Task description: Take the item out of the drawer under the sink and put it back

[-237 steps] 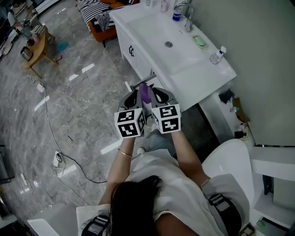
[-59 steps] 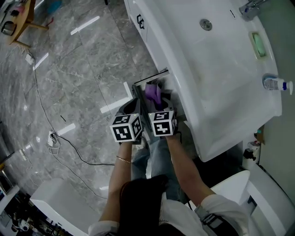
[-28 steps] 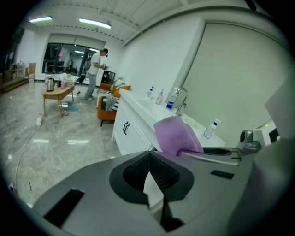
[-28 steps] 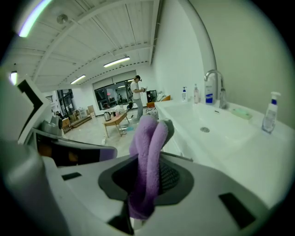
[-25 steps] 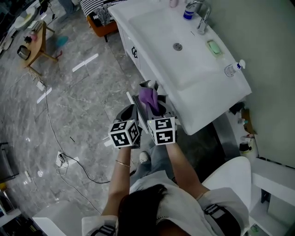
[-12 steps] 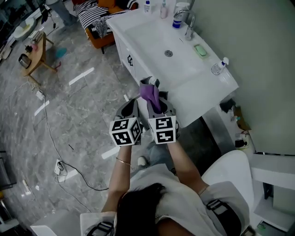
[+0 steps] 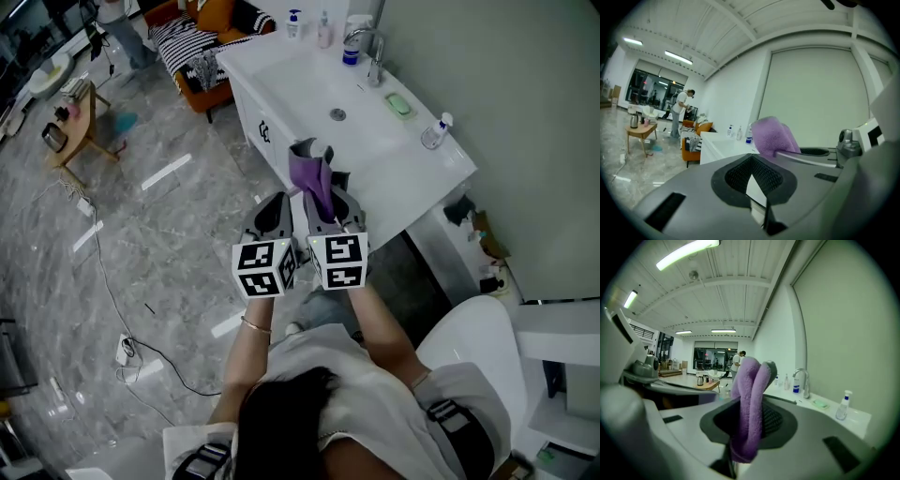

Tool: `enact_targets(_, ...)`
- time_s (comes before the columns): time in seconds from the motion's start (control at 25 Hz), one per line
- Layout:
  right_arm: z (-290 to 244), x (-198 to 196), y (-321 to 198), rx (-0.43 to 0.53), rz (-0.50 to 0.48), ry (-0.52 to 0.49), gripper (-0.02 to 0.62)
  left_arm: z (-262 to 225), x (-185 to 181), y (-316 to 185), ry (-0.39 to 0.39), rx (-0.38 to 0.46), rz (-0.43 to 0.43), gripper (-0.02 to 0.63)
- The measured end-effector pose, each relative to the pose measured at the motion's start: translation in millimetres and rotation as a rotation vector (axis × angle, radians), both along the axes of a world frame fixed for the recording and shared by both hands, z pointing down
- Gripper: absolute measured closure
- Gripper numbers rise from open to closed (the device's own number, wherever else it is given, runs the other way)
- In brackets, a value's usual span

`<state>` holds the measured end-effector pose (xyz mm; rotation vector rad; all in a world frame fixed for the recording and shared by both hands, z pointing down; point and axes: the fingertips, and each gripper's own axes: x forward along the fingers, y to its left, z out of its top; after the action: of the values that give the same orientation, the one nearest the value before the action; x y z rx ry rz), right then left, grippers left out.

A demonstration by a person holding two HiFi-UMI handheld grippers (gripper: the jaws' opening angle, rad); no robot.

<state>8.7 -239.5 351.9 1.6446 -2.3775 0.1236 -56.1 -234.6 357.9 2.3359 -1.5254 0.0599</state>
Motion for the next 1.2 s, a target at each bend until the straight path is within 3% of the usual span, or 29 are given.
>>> enact_targets(0.28,-9.9,4.0,3.1,0.011,0.024,0.020,0.503,-11.3,-3.3,1.1,-0.056,0.048,0.003,0.603)
enact_targets(1.2,-17.4,12.3,7.5,0.040,0.031,0.003,0.503,-17.7,12.4,-1.3,-0.062,0.072,0.013,0.603)
